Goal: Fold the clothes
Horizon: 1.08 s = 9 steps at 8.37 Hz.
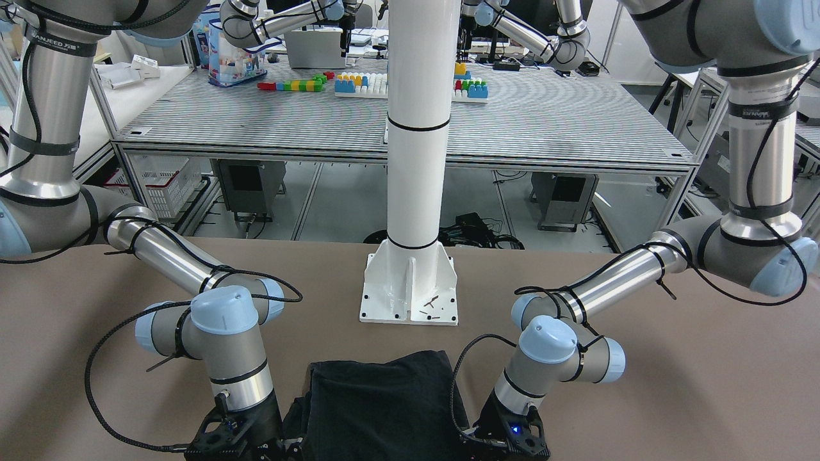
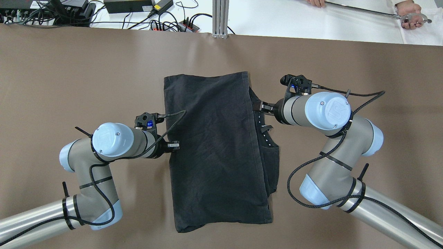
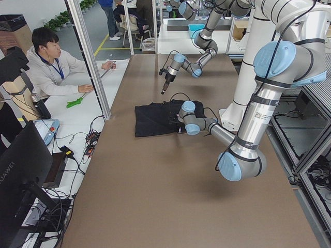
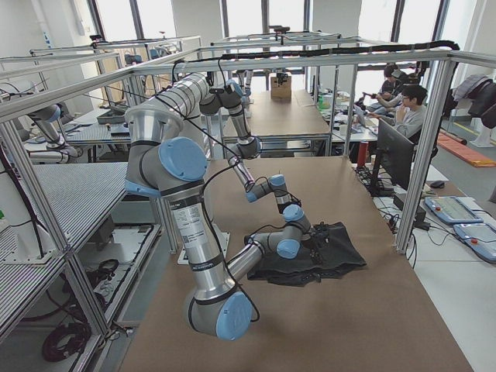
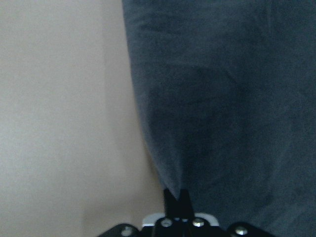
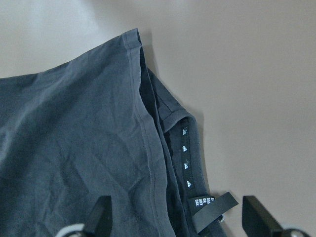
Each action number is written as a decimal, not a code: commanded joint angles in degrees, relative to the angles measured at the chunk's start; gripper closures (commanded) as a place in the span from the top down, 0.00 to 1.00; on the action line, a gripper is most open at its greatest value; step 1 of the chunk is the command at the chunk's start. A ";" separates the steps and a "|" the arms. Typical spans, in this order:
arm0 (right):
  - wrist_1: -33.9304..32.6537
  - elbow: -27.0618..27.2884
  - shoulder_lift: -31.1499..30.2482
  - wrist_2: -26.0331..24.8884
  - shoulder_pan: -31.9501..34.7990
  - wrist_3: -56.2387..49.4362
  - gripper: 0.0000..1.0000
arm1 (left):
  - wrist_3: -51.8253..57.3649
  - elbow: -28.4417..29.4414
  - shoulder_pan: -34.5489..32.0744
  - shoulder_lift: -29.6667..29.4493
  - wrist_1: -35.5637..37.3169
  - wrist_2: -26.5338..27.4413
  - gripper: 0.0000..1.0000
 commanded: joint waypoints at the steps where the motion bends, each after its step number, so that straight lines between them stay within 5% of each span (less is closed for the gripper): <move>1: 0.00 -0.17 -0.11 0.00 -0.08 0.28 0.93 | 4.82 0.00 -2.41 0.57 0.00 -0.73 0.00; 6: 0.09 -0.17 -0.11 -0.18 -1.14 0.46 0.93 | 11.26 0.62 -6.29 1.98 0.44 -1.00 0.00; 7: 0.09 -0.17 -0.11 -0.18 -1.22 0.37 0.93 | 11.26 0.36 -6.38 1.98 0.18 -1.18 0.42; 8: 0.09 -0.17 -0.11 -0.18 -1.22 0.37 0.93 | 11.26 -0.34 -6.56 2.07 0.09 -1.26 0.99; 9: 0.09 -0.17 -0.11 -0.18 -1.22 0.55 0.94 | 11.26 -3.74 -7.69 3.20 0.44 -2.22 1.00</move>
